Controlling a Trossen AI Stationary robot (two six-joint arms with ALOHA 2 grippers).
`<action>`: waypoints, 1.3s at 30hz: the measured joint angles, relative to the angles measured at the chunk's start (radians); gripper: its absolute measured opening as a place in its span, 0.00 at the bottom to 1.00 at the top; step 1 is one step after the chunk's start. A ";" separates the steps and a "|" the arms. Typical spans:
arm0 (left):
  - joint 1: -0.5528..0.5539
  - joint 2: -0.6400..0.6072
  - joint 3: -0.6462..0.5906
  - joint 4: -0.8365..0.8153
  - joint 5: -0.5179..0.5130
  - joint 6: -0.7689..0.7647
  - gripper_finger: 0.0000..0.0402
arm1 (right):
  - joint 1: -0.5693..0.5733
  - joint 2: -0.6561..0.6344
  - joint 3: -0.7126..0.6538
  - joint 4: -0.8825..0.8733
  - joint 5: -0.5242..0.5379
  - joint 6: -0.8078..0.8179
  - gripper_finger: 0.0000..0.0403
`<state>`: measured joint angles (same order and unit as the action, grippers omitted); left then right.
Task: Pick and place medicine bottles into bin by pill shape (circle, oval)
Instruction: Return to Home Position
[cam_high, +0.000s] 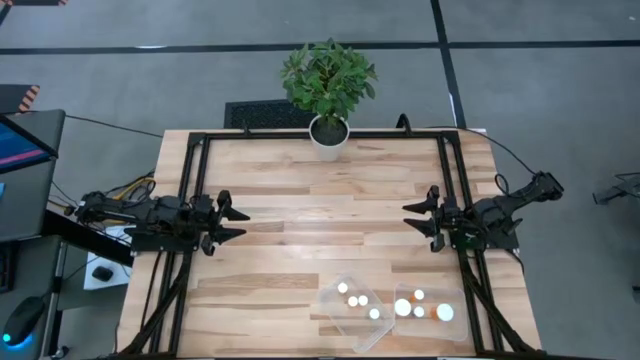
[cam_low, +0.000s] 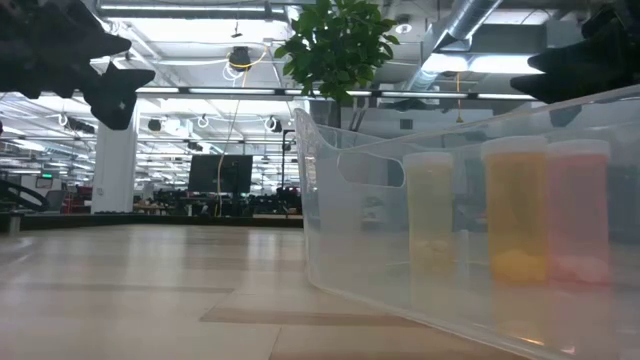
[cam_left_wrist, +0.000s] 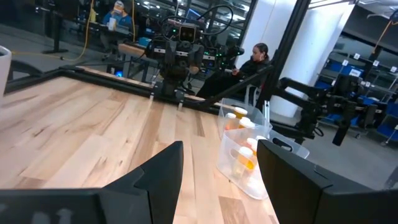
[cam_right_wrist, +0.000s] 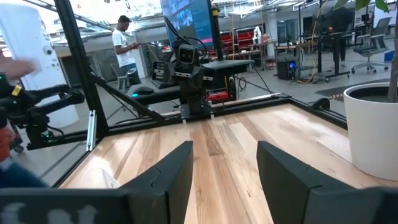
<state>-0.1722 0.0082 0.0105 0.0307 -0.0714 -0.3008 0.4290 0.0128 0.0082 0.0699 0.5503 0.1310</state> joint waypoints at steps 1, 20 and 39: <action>0.000 0.000 0.000 0.000 0.000 0.000 0.49 | 0.000 0.000 0.000 0.000 0.000 0.000 0.47; 0.000 0.000 0.000 0.000 0.002 0.000 0.49 | 0.000 0.000 0.000 -0.001 -0.001 0.000 0.46; 0.000 0.000 0.000 0.000 0.000 0.000 0.49 | 0.000 0.000 -0.001 -0.001 -0.001 0.000 0.47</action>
<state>-0.1722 0.0082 0.0101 0.0307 -0.0711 -0.3011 0.4294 0.0128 0.0074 0.0693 0.5491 0.1313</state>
